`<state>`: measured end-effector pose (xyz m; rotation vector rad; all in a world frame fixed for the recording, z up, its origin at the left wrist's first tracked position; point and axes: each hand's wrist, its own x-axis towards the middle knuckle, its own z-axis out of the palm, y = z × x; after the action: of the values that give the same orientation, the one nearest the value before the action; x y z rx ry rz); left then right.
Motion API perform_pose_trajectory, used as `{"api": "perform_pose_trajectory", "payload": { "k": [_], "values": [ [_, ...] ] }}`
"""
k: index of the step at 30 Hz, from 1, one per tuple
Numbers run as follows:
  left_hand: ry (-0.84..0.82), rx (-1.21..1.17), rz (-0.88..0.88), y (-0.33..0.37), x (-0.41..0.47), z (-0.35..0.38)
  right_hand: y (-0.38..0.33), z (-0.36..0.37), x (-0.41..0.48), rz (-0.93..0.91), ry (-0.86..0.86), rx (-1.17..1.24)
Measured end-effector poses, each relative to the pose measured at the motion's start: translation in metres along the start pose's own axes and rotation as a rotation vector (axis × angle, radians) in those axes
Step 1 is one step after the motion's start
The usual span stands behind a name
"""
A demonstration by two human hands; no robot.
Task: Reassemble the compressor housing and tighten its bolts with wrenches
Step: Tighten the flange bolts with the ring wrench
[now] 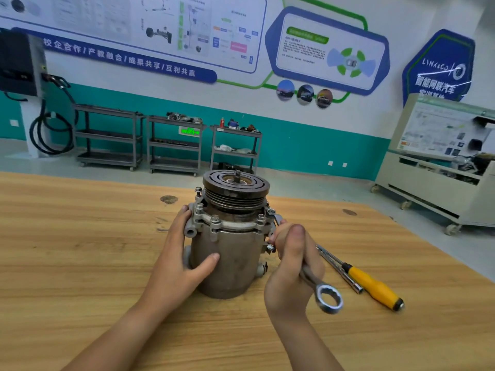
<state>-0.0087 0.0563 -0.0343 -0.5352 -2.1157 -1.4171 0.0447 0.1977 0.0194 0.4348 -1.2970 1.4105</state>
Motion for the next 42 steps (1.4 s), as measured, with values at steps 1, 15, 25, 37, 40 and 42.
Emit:
{"api": "perform_pose_trajectory", "payload": {
  "k": [1,15,25,37,40,42],
  "values": [
    [0.007,-0.008,0.003,0.000,0.000,0.001,0.000,0.005,-0.002,-0.029,-0.006,-0.020],
    [-0.064,-0.048,-0.021,-0.002,0.002,0.001,-0.012,0.049,0.024,-0.382,-0.297,-0.408],
    [-0.064,-0.058,-0.003,-0.005,0.000,-0.002,-0.030,-0.009,0.162,0.644,0.256,0.597],
    [-0.049,-0.103,-0.067,-0.003,0.008,-0.004,0.061,-0.016,0.143,1.181,0.362,0.716],
    [-0.051,-0.181,-0.093,-0.005,0.011,-0.004,0.068,-0.014,0.147,1.222,0.299,0.721],
    [-0.058,-0.205,-0.102,-0.007,0.012,-0.004,0.071,-0.017,0.145,1.234,0.264,0.747]
  ]
}}
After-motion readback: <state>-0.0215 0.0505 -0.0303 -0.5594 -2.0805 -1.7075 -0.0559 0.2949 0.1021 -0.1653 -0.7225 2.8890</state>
